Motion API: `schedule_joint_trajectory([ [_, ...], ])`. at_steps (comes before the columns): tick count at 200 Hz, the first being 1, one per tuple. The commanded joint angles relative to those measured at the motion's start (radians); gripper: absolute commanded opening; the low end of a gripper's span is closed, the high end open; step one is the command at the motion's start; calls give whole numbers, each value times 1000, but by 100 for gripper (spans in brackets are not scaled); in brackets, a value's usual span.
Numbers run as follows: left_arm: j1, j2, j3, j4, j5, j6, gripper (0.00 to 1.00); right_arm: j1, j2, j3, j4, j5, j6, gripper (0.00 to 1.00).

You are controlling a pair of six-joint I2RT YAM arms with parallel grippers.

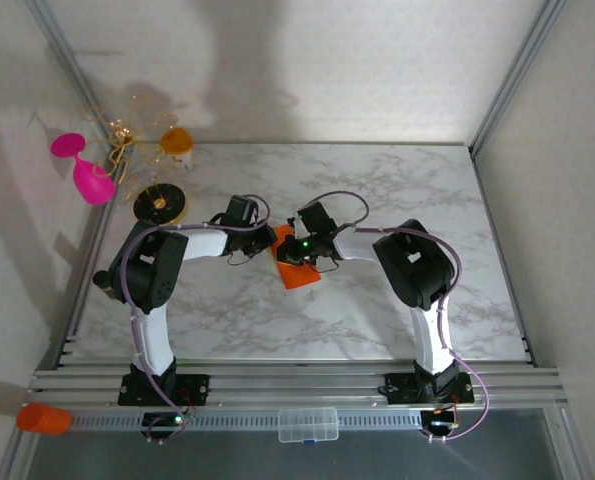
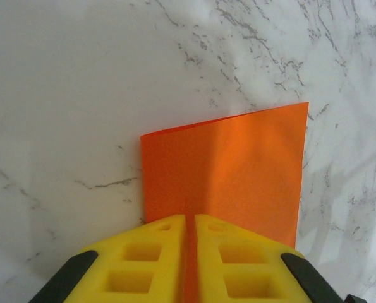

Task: Fold a paper plane with a square sheet of paper (pick it up from the middle)
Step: First fold in half a square sheet of paper at the center of the table.

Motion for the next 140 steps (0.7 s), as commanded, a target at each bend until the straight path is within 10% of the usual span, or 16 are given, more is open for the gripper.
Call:
schedule_joint_trajectory([
  [1, -3, 30, -42, -67, -36, -14, 13, 12, 30, 53, -28, 2, 8, 0],
  [140, 0, 54, -59, -58, -82, -57, 12, 16, -5, -25, -151, -1, -57, 0],
])
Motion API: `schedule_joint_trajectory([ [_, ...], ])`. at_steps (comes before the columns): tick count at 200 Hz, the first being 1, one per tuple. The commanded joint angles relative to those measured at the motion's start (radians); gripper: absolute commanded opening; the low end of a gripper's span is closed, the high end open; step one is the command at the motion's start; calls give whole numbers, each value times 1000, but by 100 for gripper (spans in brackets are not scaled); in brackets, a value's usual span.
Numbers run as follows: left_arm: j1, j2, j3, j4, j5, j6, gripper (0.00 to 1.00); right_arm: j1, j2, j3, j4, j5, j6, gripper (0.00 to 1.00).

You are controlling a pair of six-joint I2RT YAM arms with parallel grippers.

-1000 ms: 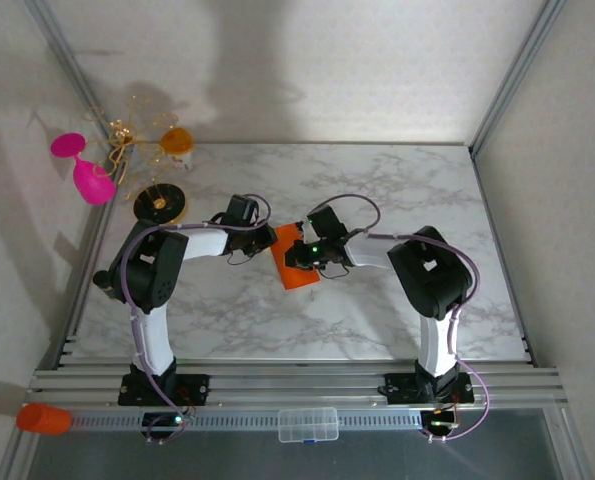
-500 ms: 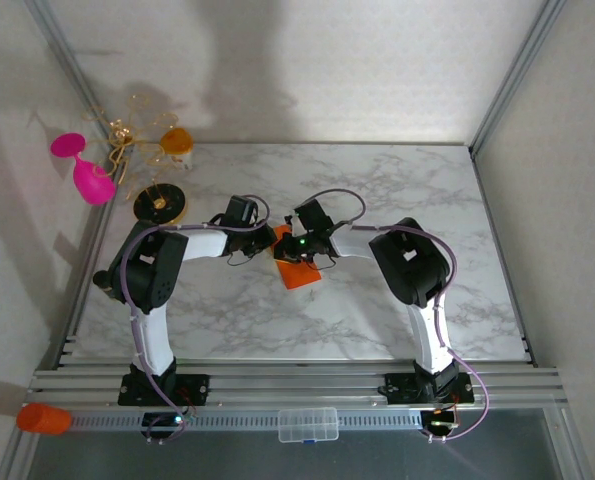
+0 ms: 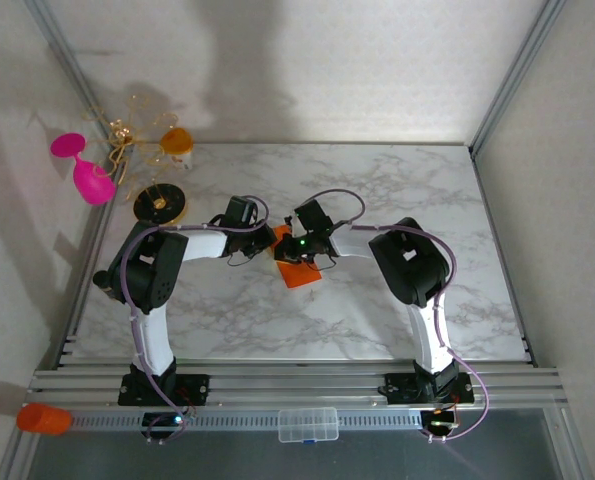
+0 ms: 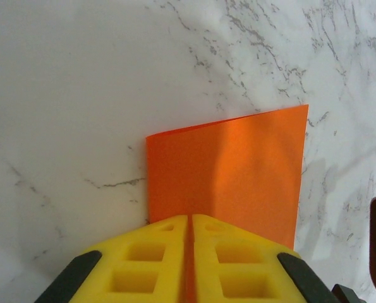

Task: Fold a paper plane with a square sheet of paper (pick it up from the middle)
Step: First fold in half a square sheet of paper at the center of the table.

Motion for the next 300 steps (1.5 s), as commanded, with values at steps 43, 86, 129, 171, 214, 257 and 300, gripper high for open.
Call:
schedule_joint_trajectory([
  [43, 3, 61, -41, -89, -80, -19, 12, 35, -80, -121, -143, -27, -59, 0],
  [86, 3, 61, -44, -90, -82, -18, 12, 61, -108, -173, -153, -45, -71, 0],
  [129, 4, 62, -44, -91, -83, -14, 12, 73, -144, -253, -155, -19, -57, 0],
  [171, 5, 61, -47, -88, -79, -10, 12, 87, -193, -324, -172, -20, -70, 0],
  [214, 0, 32, -31, -78, -36, 16, 13, 84, -276, -266, -153, 36, -111, 0],
  [257, -15, -72, 12, -67, 33, 43, 19, 67, -220, -188, -69, 95, -64, 0],
  [300, -17, -87, -9, -40, 43, 51, 19, 65, -128, -124, -56, 107, -51, 0],
])
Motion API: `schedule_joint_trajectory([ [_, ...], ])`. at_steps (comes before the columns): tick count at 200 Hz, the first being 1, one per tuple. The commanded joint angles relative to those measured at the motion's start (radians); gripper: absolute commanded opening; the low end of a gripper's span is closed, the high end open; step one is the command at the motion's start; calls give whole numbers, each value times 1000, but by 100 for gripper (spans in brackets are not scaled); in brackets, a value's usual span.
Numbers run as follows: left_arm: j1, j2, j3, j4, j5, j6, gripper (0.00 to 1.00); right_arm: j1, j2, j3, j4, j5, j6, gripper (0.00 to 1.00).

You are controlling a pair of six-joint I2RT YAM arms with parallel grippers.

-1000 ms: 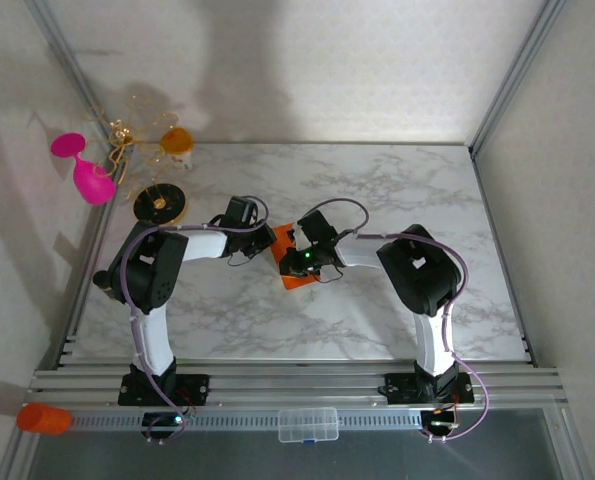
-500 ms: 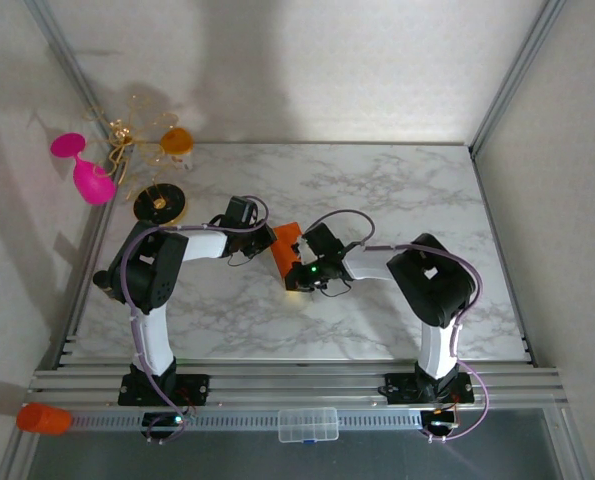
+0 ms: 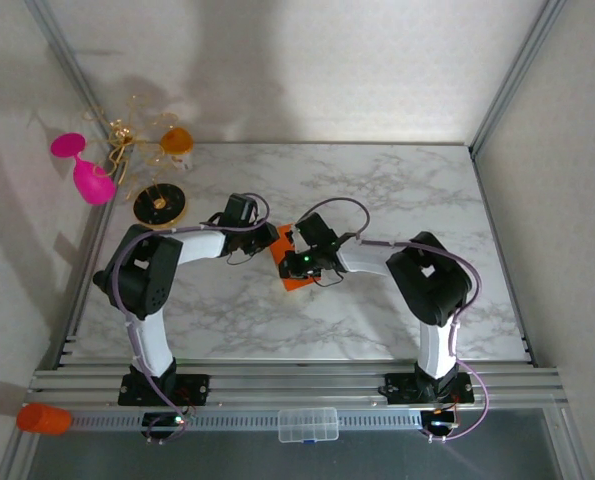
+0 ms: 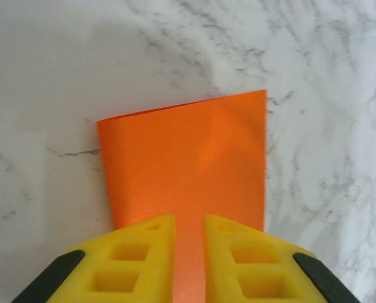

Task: Fold a paper plane with a square sheet of paper (pick it up from the middle)
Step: First fold in half a square sheet of paper at the center of the table.

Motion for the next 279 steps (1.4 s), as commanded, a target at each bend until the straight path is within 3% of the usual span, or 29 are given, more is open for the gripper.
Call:
schedule_joint_trajectory([
  [1, -5, -20, -10, -8, 18, 24, 19, -8, 49, 36, -3, 28, 14, 0],
  [91, 9, 94, 24, -26, 18, 117, 18, -8, 87, 11, -91, 45, -13, 0],
  [207, 103, 243, 298, -244, -175, 254, 18, -6, 35, -94, -113, 39, 3, 0],
  [279, 109, 248, 332, -266, -90, 277, 18, -6, -39, -69, -70, -4, 5, 0],
])
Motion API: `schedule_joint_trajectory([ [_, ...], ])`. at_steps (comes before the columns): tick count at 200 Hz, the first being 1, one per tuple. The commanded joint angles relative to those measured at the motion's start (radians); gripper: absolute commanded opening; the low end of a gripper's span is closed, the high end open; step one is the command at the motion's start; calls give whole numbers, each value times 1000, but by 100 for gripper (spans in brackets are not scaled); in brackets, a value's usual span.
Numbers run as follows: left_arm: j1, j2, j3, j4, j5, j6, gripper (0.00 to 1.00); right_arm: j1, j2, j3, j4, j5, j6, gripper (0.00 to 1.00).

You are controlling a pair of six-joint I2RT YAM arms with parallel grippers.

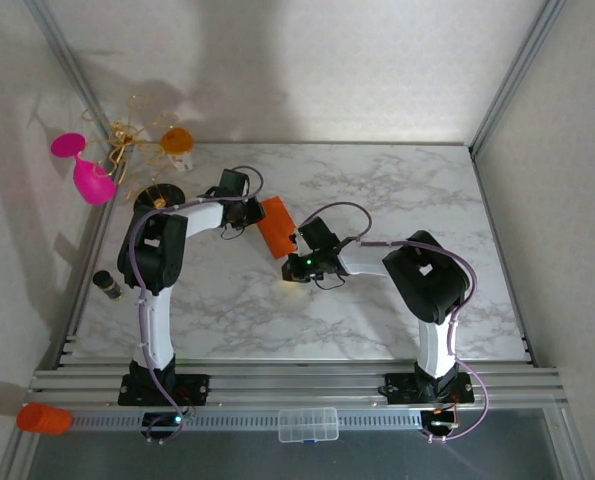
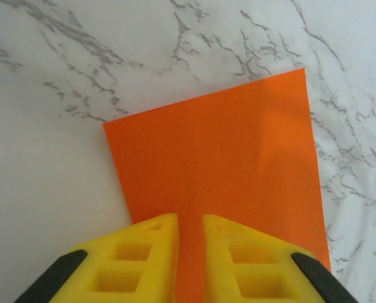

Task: Fold a paper plane with a square sheet of paper (pick it up from the middle)
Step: First fold in half a square sheet of paper at the center of the table.

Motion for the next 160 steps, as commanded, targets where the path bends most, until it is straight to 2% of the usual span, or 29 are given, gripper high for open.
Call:
schedule_joint_trajectory([
  [1, -14, 14, -10, -73, 14, 27, 18, 2, -42, -11, -118, -20, 2, 0],
  [33, -68, -31, -115, -64, 34, 7, 18, -5, -67, 51, -87, 2, 5, 0],
  [94, -188, -159, -323, 35, 71, -137, 18, -40, -26, 50, -34, 29, 41, 0],
  [160, -201, -182, -283, 33, 64, -107, 19, -40, 34, 24, -114, 75, 9, 0],
])
